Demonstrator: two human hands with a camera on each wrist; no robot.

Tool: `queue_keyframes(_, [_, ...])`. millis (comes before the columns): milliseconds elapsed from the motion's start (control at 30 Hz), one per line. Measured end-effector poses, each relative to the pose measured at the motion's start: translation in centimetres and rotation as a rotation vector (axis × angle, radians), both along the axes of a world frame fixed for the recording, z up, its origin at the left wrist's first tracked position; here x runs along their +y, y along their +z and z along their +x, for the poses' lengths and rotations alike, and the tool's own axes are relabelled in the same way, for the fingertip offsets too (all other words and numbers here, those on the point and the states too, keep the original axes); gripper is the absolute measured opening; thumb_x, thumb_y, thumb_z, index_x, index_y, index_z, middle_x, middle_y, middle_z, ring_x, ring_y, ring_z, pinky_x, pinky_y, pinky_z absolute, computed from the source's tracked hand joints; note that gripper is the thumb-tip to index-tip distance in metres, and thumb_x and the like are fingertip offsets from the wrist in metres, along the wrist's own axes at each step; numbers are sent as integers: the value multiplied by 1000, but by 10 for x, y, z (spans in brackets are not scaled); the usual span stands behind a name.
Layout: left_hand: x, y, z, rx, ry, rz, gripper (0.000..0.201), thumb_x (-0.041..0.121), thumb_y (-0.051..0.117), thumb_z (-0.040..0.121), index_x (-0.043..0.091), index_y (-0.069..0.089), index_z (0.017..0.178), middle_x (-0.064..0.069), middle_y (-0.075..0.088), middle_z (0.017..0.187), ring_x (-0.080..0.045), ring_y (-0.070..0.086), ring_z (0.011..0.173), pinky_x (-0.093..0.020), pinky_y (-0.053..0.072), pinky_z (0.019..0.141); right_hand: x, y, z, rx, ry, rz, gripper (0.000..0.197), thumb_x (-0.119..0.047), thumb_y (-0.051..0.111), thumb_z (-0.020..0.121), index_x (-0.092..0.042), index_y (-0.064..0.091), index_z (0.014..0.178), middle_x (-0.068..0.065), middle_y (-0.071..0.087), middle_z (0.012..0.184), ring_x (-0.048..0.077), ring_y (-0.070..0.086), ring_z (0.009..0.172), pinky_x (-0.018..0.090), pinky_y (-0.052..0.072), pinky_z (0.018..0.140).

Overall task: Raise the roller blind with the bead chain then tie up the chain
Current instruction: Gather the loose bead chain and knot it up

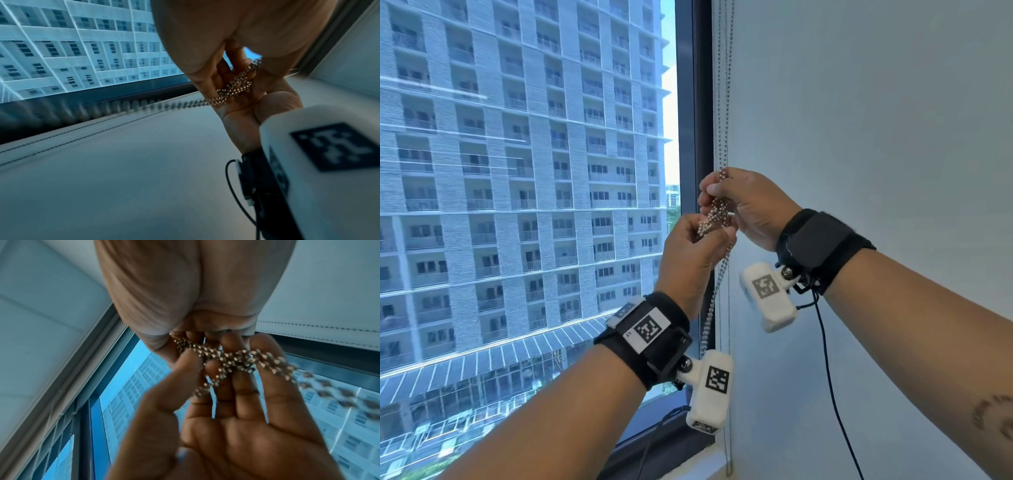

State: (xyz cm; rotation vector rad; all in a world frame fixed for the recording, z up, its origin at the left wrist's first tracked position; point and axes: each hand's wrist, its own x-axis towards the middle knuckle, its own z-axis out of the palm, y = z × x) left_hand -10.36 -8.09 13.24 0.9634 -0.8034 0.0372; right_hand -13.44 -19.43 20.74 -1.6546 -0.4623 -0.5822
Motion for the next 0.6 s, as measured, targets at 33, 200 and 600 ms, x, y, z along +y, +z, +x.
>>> queue_keyframes(33, [0, -1, 0, 17, -16, -7, 20, 6, 71, 78, 11, 59, 94, -14, 67, 102, -25, 66, 100, -51, 50, 103, 0, -2, 0, 8, 8, -17, 11, -5, 50, 98, -4, 61, 101, 7, 64, 83, 20, 60, 77, 32, 49, 68])
queue_keyframes(200, [1, -6, 1, 55, -32, 3, 6, 3, 65, 91, 8, 64, 93, -5, 73, 95, -15, 70, 94, -48, 55, 97, -4, -18, 4, 7, -52, -62, 26, -23, 49, 103, -3, 65, 98, 5, 66, 85, 18, 59, 80, 34, 46, 74])
queue_keyframes(600, [4, -30, 5, 134, 124, 6, 15, -6, 70, 84, 6, 62, 86, -14, 67, 88, -27, 66, 85, -44, 55, 91, -7, -52, 12, 83, -159, -108, 31, -25, 44, 103, -7, 65, 89, 4, 61, 80, 11, 57, 75, 27, 50, 73])
